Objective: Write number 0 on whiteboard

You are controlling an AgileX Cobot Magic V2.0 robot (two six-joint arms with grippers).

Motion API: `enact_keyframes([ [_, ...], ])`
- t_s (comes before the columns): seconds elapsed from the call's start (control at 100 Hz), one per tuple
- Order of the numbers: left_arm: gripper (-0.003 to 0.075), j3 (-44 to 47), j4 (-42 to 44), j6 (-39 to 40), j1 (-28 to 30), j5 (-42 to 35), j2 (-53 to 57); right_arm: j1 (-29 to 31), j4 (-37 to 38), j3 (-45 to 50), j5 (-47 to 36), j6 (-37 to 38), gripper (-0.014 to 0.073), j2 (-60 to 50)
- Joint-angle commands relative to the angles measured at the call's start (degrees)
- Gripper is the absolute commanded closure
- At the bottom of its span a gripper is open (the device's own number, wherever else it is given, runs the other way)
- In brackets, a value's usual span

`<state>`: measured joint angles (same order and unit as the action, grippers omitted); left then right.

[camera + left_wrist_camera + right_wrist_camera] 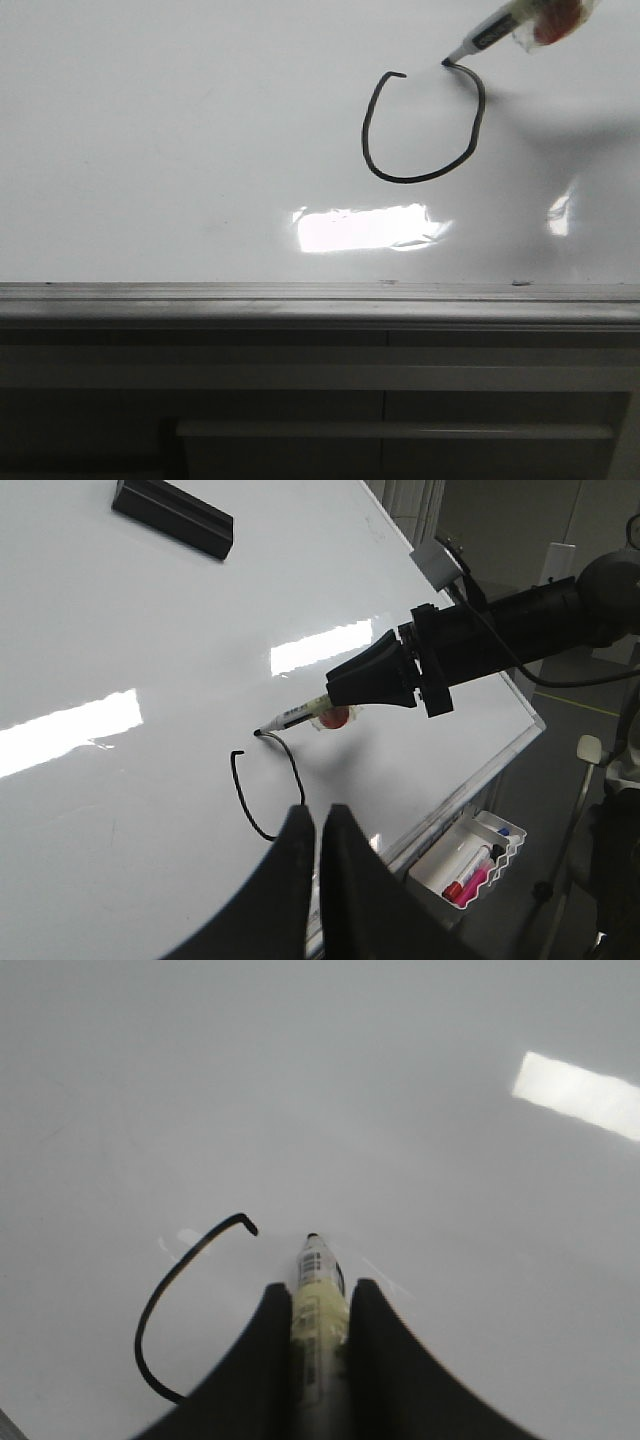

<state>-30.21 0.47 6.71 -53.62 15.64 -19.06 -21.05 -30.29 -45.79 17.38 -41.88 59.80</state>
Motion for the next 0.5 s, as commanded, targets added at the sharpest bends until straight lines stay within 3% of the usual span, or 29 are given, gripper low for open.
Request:
enact_keyframes([
  [0.0, 0.0740, -1.5, -0.5, 0.6, 0.1, -4.7, -0.4, -1.5, 2.5, -1.1, -1.9, -0.6, 0.0641, 2.5],
  [0.23, 0.0740, -1.5, -0.5, 0.6, 0.0, -4.7, -0.4, -5.0, 2.5, -1.1, -2.1, -0.6, 0.0641, 4.7],
  [0.49, 0.0740, -1.5, -0.5, 0.6, 0.0, -4.6, -0.4, -5.0, 2.4, -1.8, -1.4, -0.6, 0.0641, 3.2],
])
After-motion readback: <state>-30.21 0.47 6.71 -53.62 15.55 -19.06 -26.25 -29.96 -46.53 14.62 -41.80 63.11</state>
